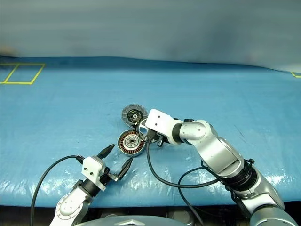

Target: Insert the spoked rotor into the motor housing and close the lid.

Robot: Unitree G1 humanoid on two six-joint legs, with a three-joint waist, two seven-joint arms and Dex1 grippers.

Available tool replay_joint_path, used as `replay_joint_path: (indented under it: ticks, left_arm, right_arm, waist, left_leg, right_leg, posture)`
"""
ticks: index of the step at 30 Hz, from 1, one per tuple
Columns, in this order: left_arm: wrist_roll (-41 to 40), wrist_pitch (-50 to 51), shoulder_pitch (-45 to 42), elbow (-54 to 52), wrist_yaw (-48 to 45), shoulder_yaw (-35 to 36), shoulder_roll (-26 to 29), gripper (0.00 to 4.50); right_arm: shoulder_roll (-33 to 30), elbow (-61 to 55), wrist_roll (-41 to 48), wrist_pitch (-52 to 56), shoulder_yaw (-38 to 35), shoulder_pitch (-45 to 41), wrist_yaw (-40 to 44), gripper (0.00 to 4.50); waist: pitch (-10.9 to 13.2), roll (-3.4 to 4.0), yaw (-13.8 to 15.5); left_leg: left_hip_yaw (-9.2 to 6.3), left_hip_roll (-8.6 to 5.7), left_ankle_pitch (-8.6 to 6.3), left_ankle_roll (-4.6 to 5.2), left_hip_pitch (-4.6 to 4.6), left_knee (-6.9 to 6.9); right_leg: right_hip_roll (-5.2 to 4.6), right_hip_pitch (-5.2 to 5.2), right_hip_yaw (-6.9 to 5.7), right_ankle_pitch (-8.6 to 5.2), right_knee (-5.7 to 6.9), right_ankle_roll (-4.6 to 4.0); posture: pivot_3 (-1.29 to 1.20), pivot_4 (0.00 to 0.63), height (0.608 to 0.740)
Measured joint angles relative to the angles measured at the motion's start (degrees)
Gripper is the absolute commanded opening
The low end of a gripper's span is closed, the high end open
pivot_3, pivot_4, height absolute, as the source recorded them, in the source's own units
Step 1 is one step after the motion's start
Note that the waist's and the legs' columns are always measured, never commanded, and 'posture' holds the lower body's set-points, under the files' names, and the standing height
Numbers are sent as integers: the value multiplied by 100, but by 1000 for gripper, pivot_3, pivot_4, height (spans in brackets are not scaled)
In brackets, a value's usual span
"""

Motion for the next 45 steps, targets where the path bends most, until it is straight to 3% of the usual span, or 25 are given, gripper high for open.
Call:
replay_joint_path:
  ticks: [20, 38, 45]
  left_arm:
    - [53, -145, 92, 152, 18, -6, -42, 4500]
    - [57, -255, 88, 201, 22, -5, -49, 4500]
    - [61, -254, 107, 200, 50, -6, -62, 4500]
  right_arm:
    - [625, 402, 302, -111, 679, -334, -31, 1318]
    - [644, 950, 75, -451, 908, -334, 26, 1318]
    - [586, 929, 75, -458, 986, -333, 119, 3609]
  waist:
    - [0, 1, -15]
    - [1, 2, -16]
    - [1, 2, -15]
  left_leg:
    - [0, 1, 0, 0, 0, -5]
    - [0, 1, 0, 0, 0, -7]
    - [0, 1, 0, 0, 0, -7]
  right_leg:
    - [0, -5, -1, 0, 0, -4]
    - [0, -6, -1, 0, 0, -5]
    - [0, -6, -1, 0, 0, -4]
  posture:
    - [0, 150, 740]
    - [0, 150, 740]
    - [0, 150, 740]
